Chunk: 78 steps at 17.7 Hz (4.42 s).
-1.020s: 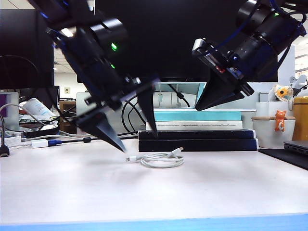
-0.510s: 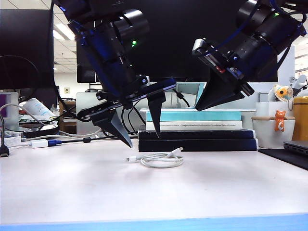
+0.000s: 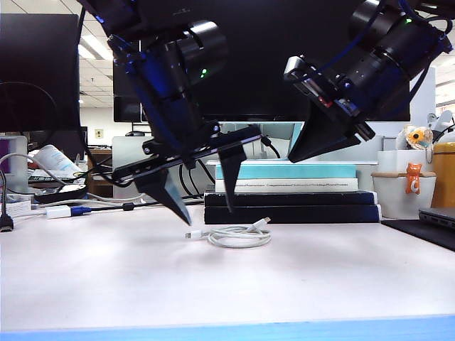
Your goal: Unfold the white charging cable into a straight cable.
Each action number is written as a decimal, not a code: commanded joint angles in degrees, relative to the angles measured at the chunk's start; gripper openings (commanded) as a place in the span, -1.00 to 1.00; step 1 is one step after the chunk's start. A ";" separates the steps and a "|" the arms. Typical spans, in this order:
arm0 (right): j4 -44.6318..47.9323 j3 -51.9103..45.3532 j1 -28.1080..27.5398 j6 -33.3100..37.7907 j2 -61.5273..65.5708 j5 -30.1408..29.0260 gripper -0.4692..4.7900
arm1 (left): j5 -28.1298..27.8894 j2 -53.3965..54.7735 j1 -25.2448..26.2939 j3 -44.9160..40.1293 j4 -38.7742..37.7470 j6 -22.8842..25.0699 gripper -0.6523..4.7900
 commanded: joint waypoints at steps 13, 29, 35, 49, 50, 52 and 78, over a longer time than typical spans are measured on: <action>0.79 0.22 0.07 -0.44 -0.28 -0.50 -0.82 | -7.91 8.44 -2.54 10.71 -10.49 0.52 -0.52; 3.30 0.22 0.07 -1.01 -0.28 -0.57 -0.82 | -10.51 8.33 -2.91 15.52 -12.00 10.43 -0.04; 2.93 0.20 0.07 -1.01 -0.28 -0.55 -0.82 | -8.00 10.19 -3.26 15.54 -14.32 3.17 0.32; 2.95 0.20 0.07 -1.03 -0.28 -0.55 -0.82 | -7.30 13.20 -4.00 15.52 -14.84 1.95 -0.78; 3.06 0.20 0.07 -1.03 -0.28 -0.55 -0.82 | -9.14 13.18 -4.00 15.54 -14.82 3.15 -0.78; 3.65 0.22 0.07 -1.03 -0.28 -0.52 -0.82 | -10.73 12.85 -4.00 15.56 -14.80 6.29 -0.78; -6.01 0.13 -4.48 4.61 -33.75 -10.99 -0.82 | 9.29 -24.35 -1.01 -5.95 18.21 56.19 -0.78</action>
